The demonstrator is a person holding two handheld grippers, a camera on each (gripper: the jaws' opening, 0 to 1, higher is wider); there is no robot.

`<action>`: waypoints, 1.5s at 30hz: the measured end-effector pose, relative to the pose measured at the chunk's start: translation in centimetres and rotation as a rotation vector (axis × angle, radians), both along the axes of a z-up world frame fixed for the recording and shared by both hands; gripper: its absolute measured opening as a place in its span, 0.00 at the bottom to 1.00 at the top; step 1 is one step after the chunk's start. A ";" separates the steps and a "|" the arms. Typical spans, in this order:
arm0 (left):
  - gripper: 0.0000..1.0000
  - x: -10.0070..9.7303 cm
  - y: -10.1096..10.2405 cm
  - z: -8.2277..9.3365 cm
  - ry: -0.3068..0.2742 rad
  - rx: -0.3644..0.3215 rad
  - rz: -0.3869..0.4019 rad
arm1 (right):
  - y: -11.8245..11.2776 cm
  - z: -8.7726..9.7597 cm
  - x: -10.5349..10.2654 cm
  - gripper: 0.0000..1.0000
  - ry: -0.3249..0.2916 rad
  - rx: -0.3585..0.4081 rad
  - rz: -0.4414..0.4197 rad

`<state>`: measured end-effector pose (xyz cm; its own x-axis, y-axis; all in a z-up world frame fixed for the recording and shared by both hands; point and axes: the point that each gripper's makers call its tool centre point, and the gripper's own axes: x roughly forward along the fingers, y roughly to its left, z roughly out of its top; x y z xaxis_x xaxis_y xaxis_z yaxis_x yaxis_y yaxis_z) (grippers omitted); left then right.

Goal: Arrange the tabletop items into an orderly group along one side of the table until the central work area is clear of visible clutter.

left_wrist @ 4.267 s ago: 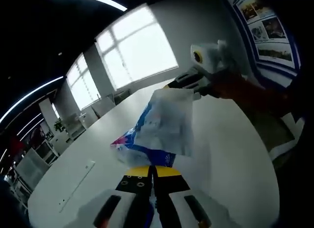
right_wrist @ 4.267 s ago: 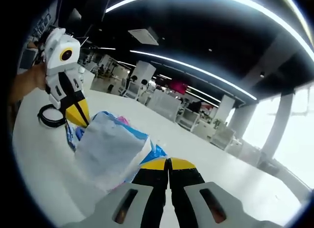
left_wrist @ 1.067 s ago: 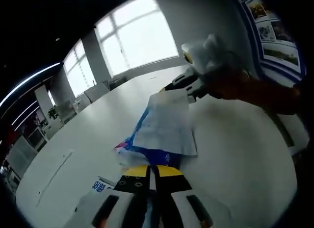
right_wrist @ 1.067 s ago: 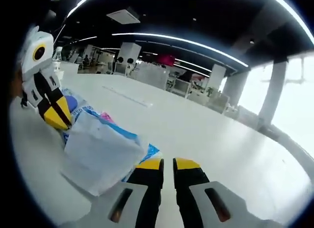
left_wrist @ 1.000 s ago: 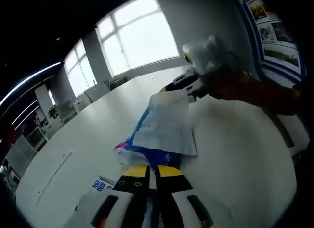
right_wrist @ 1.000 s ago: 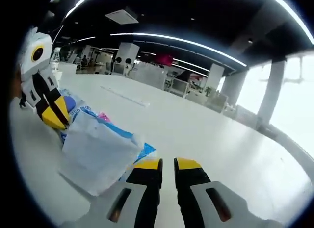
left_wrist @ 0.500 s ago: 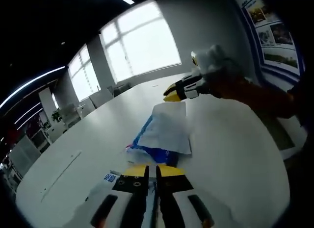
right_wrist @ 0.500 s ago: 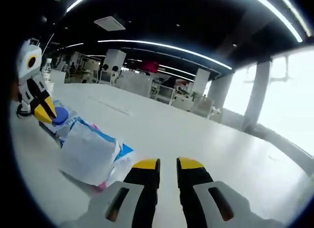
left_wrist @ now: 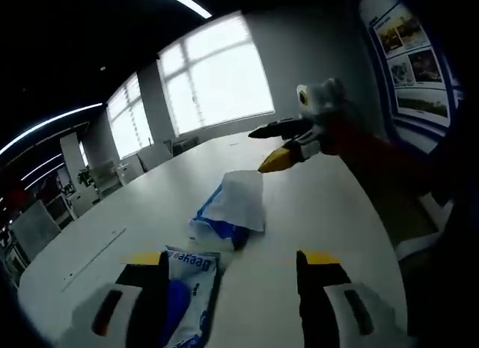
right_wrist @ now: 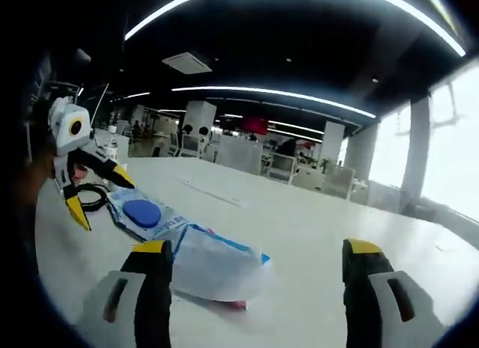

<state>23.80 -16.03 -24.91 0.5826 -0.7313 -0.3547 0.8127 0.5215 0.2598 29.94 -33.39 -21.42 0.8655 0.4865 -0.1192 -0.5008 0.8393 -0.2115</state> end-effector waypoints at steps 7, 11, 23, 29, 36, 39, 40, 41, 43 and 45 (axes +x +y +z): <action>1.00 -1.7 1.2 0.1 0.038 -0.002 0.014 | 2.3 -0.2 -2.8 1.00 0.023 -0.002 0.078; 1.00 -2.4 1.9 0.3 0.029 -0.012 0.022 | 2.9 -0.2 -3.5 1.00 0.031 0.008 0.094; 1.00 -1.7 4.6 0.8 0.018 -0.057 0.066 | 3.6 -0.3 -3.9 1.00 0.028 -0.018 0.096; 1.00 -1.5 5.3 0.8 0.016 -0.066 0.082 | 3.8 -0.2 -4.2 1.00 0.026 -0.027 0.098; 1.00 -1.7 5.9 0.9 0.014 -0.057 0.085 | 4.1 -0.3 -4.6 1.00 0.036 -0.035 0.099; 1.00 -1.9 6.2 1.2 0.011 -0.065 0.085 | 4.2 0.1 -4.9 1.00 0.033 -0.024 0.105; 1.00 -2.0 6.3 1.2 0.008 -0.066 0.084 | 4.2 0.1 -4.9 1.00 0.028 -0.021 0.106; 1.00 -2.1 6.3 1.2 0.008 -0.065 0.086 | 4.2 0.1 -4.9 1.00 0.032 -0.023 0.103; 1.00 -2.2 6.6 1.1 0.008 -0.063 0.090 | 4.3 0.1 -5.2 1.00 0.031 -0.028 0.105; 1.00 -2.3 6.9 1.1 0.005 -0.064 0.096 | 4.4 0.0 -5.4 1.00 0.035 -0.031 0.108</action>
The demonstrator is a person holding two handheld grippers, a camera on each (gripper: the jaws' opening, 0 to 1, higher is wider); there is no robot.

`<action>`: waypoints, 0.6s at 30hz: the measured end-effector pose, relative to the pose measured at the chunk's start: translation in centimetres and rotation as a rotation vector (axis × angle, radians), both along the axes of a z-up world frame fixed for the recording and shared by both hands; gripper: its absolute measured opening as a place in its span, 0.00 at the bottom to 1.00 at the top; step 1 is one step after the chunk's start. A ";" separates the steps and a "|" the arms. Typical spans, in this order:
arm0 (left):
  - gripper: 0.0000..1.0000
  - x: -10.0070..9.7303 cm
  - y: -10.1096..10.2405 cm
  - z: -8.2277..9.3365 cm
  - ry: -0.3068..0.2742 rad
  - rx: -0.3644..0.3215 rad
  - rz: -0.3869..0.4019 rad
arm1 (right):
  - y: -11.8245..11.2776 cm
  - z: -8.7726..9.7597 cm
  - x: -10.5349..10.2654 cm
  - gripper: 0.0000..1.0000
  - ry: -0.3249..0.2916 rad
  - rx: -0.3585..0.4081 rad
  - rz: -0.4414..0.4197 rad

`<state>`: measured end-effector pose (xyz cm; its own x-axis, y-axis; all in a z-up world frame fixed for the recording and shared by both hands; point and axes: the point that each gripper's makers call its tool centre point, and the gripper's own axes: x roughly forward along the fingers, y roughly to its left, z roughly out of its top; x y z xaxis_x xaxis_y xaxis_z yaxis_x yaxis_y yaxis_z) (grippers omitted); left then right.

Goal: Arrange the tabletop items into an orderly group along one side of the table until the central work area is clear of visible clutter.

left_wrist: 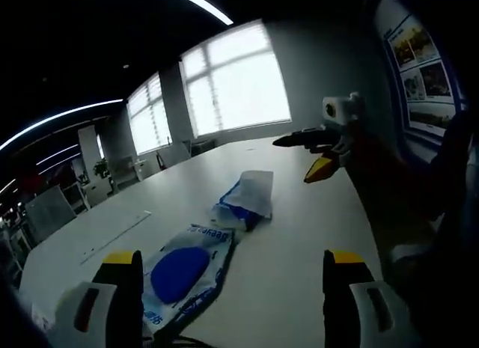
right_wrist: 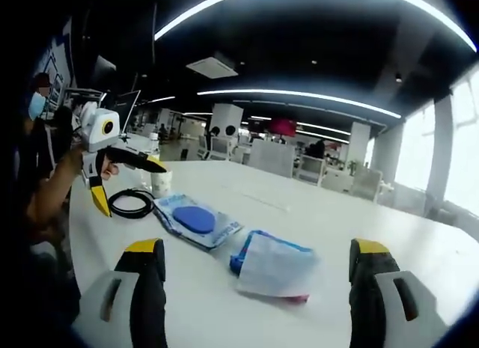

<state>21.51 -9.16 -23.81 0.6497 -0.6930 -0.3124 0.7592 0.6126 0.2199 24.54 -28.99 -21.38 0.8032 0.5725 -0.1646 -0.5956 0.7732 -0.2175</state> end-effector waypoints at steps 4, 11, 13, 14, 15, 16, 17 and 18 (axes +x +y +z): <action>1.00 0.0 0.8 0.5 -0.021 -0.022 0.032 | 0.3 -0.1 -0.3 1.00 0.003 -0.007 0.008; 1.00 -0.5 2.1 0.0 -0.004 -0.019 0.046 | 1.4 -0.4 -1.2 1.00 0.013 -0.029 0.030; 1.00 -0.6 2.6 -0.2 -0.001 -0.015 0.053 | 1.8 -0.5 -1.3 1.00 0.016 -0.035 0.038; 1.00 -0.6 2.8 -0.2 -0.001 -0.016 0.055 | 2.0 -0.5 -1.4 1.00 0.015 -0.034 0.040; 1.00 -0.6 2.9 -0.2 -0.006 -0.019 0.056 | 2.1 -0.5 -1.4 1.00 0.017 -0.033 0.041; 1.00 -0.6 3.2 -0.1 -0.015 -0.023 0.058 | 2.3 -0.5 -1.4 1.00 0.018 -0.036 0.045; 0.99 -0.7 3.4 -0.1 -0.017 -0.021 0.059 | 2.5 -0.5 -1.5 1.00 0.017 -0.037 0.048; 0.99 -0.8 3.7 -0.2 -0.016 -0.019 0.060 | 2.7 -0.6 -1.5 1.00 0.018 -0.041 0.051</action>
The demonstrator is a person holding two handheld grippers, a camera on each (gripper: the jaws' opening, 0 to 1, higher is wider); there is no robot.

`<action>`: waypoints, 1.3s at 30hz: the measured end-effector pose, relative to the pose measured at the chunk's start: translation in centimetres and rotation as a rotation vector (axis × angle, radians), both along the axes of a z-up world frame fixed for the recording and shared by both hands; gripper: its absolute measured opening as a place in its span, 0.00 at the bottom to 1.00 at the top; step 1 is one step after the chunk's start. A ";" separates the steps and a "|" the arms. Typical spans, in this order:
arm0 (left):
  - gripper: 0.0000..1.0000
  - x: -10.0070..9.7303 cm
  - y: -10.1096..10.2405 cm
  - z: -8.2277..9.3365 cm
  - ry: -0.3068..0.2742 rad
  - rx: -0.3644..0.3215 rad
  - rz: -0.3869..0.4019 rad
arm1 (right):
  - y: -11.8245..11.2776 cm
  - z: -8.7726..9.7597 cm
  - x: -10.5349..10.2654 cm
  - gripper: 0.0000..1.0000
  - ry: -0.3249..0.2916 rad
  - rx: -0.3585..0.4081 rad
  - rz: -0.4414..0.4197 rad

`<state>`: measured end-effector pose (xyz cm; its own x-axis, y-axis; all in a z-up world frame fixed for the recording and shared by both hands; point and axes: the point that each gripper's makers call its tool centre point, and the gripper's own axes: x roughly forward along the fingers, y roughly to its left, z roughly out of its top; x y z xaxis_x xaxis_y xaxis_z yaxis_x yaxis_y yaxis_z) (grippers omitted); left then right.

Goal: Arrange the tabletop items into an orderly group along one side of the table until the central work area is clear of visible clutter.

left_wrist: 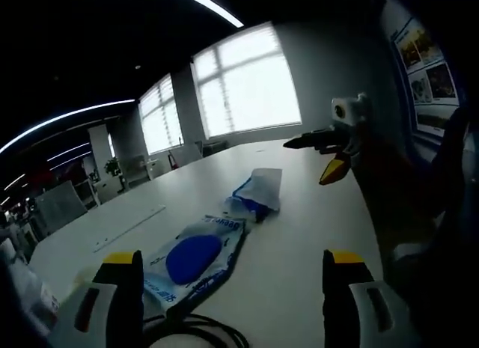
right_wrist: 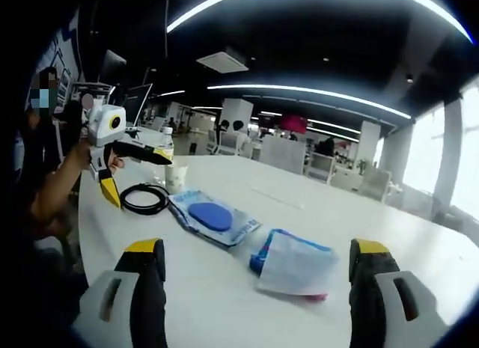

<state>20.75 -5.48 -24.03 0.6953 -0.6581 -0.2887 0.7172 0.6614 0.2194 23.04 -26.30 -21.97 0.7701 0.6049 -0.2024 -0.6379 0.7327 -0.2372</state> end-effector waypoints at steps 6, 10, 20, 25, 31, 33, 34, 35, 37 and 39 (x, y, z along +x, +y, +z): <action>0.99 -0.4 1.2 -0.4 0.012 -0.004 0.016 | 0.9 -0.1 -0.2 1.00 -0.001 -0.001 0.011; 0.99 -0.8 1.8 -0.3 0.007 -0.012 0.019 | 1.4 -0.5 -0.4 1.00 0.004 -0.007 0.015; 0.99 -1.6 4.4 -0.8 0.009 -0.030 0.071 | 3.4 -1.7 -0.6 1.00 0.029 -0.016 0.049; 0.99 -1.8 5.5 -1.3 0.022 -0.033 0.090 | 4.2 -2.2 -0.6 1.00 0.038 -0.018 0.063; 0.99 -2.2 6.5 -1.8 0.032 -0.032 0.102 | 5.0 -2.6 -0.7 0.99 0.048 -0.012 0.077; 0.99 -2.2 6.9 -2.0 0.034 -0.031 0.109 | 5.3 -2.7 -0.7 0.98 0.053 -0.012 0.079; 0.99 -2.2 7.1 -2.0 0.035 -0.033 0.112 | 5.4 -2.8 -0.6 0.98 0.055 -0.013 0.080; 0.99 -2.2 7.3 -2.1 0.039 -0.034 0.116 | 5.6 -2.9 -0.7 0.98 0.056 -0.013 0.082; 0.99 -2.2 7.6 -2.3 0.043 -0.035 0.124 | 5.9 -3.0 -0.7 0.98 0.059 -0.007 0.086; 0.98 -2.3 8.2 -2.6 0.048 -0.037 0.135 | 6.5 -3.4 -0.8 0.97 0.067 -0.010 0.097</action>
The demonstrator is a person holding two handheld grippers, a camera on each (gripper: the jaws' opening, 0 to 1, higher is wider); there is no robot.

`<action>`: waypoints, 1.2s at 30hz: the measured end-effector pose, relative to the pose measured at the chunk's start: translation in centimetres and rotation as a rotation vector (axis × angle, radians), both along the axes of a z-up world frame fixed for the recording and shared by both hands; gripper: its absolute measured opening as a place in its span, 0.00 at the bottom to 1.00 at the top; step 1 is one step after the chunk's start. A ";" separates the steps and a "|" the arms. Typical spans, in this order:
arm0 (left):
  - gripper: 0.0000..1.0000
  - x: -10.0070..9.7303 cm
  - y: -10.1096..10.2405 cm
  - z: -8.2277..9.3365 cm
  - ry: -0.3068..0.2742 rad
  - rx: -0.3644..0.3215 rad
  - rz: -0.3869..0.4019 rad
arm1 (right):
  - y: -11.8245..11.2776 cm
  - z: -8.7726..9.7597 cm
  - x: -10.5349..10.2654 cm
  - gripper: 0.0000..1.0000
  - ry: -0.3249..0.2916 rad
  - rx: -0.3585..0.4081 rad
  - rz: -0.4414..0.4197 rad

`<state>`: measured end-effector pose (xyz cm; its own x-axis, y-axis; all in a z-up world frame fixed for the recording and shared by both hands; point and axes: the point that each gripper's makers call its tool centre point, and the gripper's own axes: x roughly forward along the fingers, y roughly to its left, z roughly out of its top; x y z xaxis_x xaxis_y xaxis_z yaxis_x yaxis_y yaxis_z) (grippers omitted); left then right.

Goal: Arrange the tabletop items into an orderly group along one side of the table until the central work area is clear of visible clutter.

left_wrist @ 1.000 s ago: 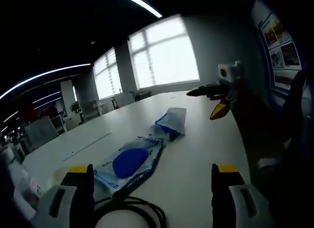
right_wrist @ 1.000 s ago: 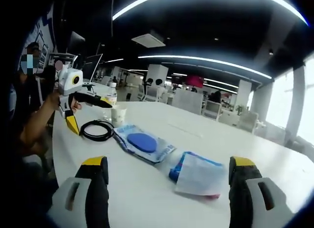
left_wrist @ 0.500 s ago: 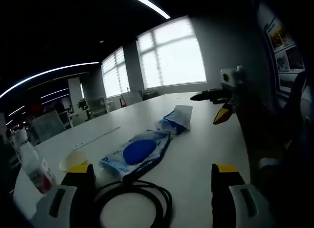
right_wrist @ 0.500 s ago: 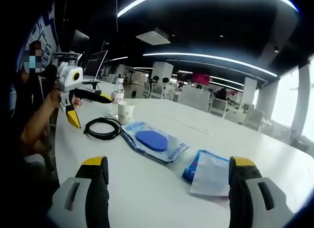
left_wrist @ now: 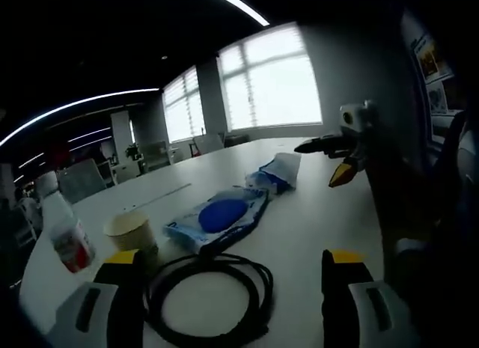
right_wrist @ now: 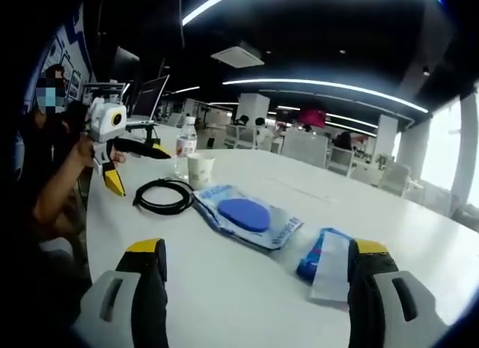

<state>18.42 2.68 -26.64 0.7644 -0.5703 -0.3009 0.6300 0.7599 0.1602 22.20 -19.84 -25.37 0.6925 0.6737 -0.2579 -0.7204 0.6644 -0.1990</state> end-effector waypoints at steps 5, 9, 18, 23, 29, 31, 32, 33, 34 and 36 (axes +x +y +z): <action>0.95 -0.4 0.8 -0.9 0.024 -0.002 0.014 | 1.2 -0.5 -0.3 0.96 0.010 0.002 0.022; 0.95 -0.6 1.5 -1.2 0.031 -0.010 0.026 | 2.2 -0.7 -0.6 0.95 0.017 0.005 0.040; 0.94 -1.1 3.3 -2.5 0.059 -0.013 0.057 | 5.2 -1.8 -1.3 0.93 0.042 0.003 0.100; 0.94 -1.3 4.1 -3.2 0.075 -0.019 0.068 | 6.9 -2.6 -1.6 0.92 0.063 0.000 0.131; 0.93 -1.5 5.0 -4.0 0.092 -0.022 0.078 | 8.8 -3.4 -1.9 0.91 0.083 -0.006 0.168; 0.93 -1.6 5.2 -4.2 0.096 -0.025 0.077 | 9.4 -3.6 -2.0 0.91 0.090 -0.003 0.179; 0.93 -1.7 5.3 -4.3 0.100 -0.029 0.079 | 9.7 -3.7 -2.0 0.90 0.092 -0.004 0.187; 0.93 -1.7 5.3 -4.4 0.101 -0.028 0.079 | 9.9 -3.8 -2.0 0.90 0.094 -0.007 0.190; 0.93 -1.7 5.4 -4.5 0.104 -0.027 0.079 | 10.2 -4.1 -2.1 0.89 0.099 -0.013 0.197; 0.93 -1.7 5.6 -4.6 0.107 -0.029 0.082 | 10.7 -4.3 -2.2 0.88 0.104 -0.020 0.209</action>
<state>16.69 8.31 -31.22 0.7728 -0.5173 -0.3677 0.5783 0.8126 0.0723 19.98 -9.16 -29.70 0.5075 0.7939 -0.3350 -0.8593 0.4952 -0.1281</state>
